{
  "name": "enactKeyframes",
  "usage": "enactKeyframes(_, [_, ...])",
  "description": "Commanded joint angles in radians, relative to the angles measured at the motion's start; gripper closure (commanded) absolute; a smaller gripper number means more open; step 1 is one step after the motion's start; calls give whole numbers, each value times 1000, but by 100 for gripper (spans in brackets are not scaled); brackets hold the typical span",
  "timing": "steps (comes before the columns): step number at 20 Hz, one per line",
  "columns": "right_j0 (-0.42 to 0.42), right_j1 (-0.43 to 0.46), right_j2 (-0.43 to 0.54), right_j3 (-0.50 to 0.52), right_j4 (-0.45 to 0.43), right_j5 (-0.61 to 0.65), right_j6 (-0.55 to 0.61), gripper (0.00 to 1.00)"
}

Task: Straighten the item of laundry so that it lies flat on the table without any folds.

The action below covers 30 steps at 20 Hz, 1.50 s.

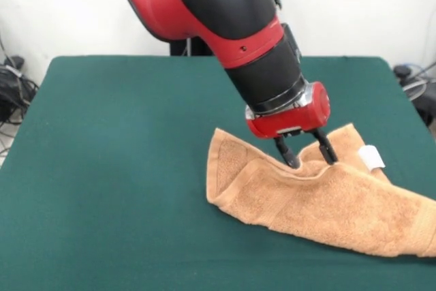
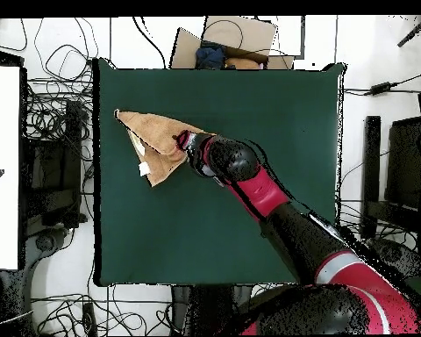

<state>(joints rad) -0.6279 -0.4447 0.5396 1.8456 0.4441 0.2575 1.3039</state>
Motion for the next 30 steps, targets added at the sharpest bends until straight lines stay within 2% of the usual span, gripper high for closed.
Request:
enactKeyframes(1, [37,7,-77,-105,65,132,253,0])
enactKeyframes(8, [41,-28,-138,-138,48,232,272,0])
enactKeyframes(11, [32,-60,-152,-123,41,260,277,0])
enactKeyframes(16, [71,-145,-186,-91,43,308,329,0])
enactKeyframes(24, [141,-123,-225,-119,57,301,346,0])
enactKeyframes(30, [156,-108,-240,-138,78,298,331,0])
